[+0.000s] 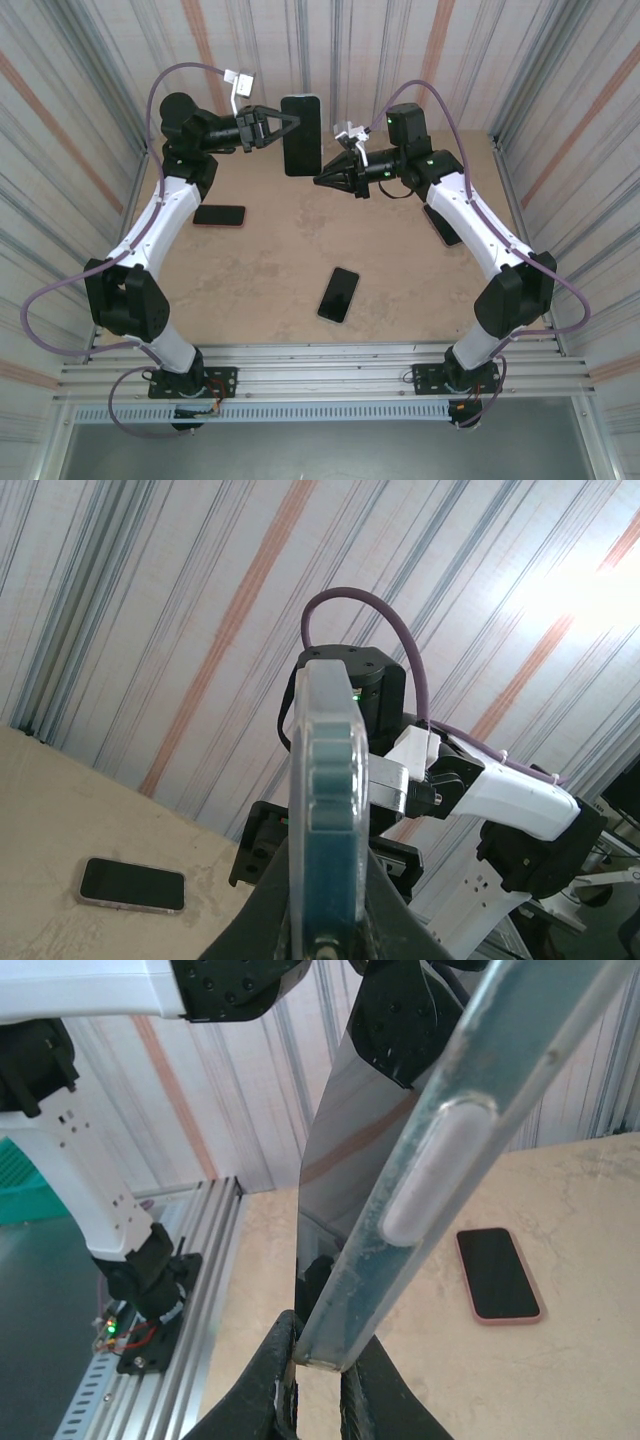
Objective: Take the phone out of the phone case
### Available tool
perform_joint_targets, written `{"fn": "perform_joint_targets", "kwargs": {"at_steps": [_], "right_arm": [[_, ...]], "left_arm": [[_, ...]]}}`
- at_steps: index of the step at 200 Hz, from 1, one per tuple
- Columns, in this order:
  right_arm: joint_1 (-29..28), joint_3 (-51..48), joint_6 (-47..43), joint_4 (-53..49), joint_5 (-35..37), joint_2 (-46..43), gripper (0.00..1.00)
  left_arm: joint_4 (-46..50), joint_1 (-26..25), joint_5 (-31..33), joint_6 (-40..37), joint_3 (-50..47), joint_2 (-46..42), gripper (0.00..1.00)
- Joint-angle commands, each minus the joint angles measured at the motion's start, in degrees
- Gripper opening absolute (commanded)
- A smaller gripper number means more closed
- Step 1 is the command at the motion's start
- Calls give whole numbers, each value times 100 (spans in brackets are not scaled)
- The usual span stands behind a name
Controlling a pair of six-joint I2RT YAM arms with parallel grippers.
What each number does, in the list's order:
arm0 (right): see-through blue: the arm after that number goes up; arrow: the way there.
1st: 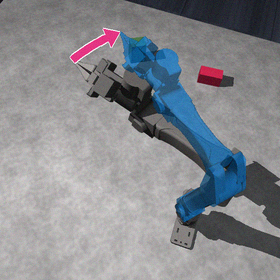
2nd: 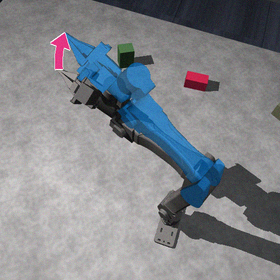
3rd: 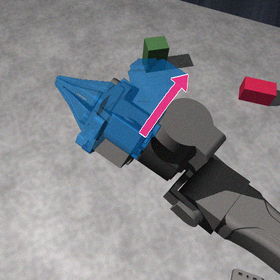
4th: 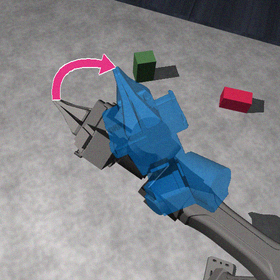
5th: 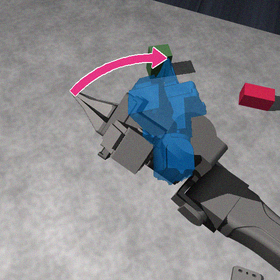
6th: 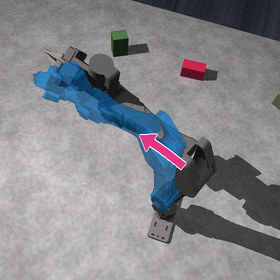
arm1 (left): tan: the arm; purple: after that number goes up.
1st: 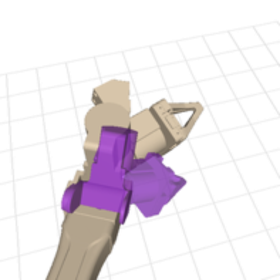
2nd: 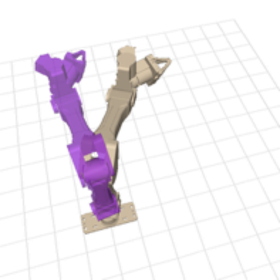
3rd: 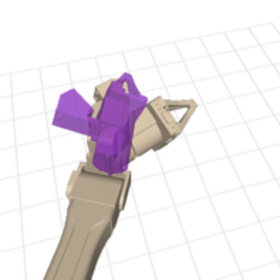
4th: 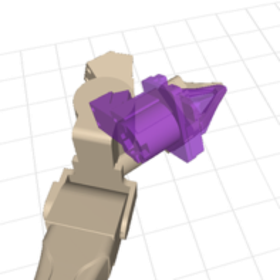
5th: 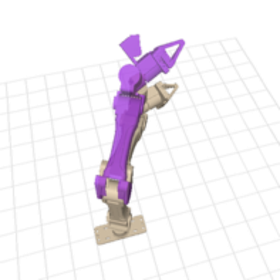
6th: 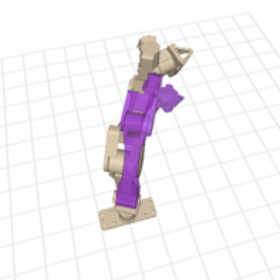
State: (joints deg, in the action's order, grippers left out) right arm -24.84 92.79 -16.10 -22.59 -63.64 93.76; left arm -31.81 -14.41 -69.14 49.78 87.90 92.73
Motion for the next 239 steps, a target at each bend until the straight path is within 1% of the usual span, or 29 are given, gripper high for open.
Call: {"fn": "perform_joint_targets", "kwargs": {"at_steps": [1,20,44,117,204,239], "right_arm": [[52,244,-175,400,768,80,10],[63,278,-376,330,1002,90,10],[41,410,-643,193,1245,112,10],[-29,610,-777,479,1683,157,10],[-37,661,-305,920,1508,195,10],[-60,664,-140,985,1626,240,9]], "left_arm": [[90,-254,-306,507,-4,-228,0],[47,-283,-318,655,-50,-281,0],[204,-361,-397,608,-20,-317,0],[73,-478,-444,840,-3,-291,0],[-163,-525,-450,1041,-55,-276,0],[-412,-545,-424,1253,-29,-222,0]]}}
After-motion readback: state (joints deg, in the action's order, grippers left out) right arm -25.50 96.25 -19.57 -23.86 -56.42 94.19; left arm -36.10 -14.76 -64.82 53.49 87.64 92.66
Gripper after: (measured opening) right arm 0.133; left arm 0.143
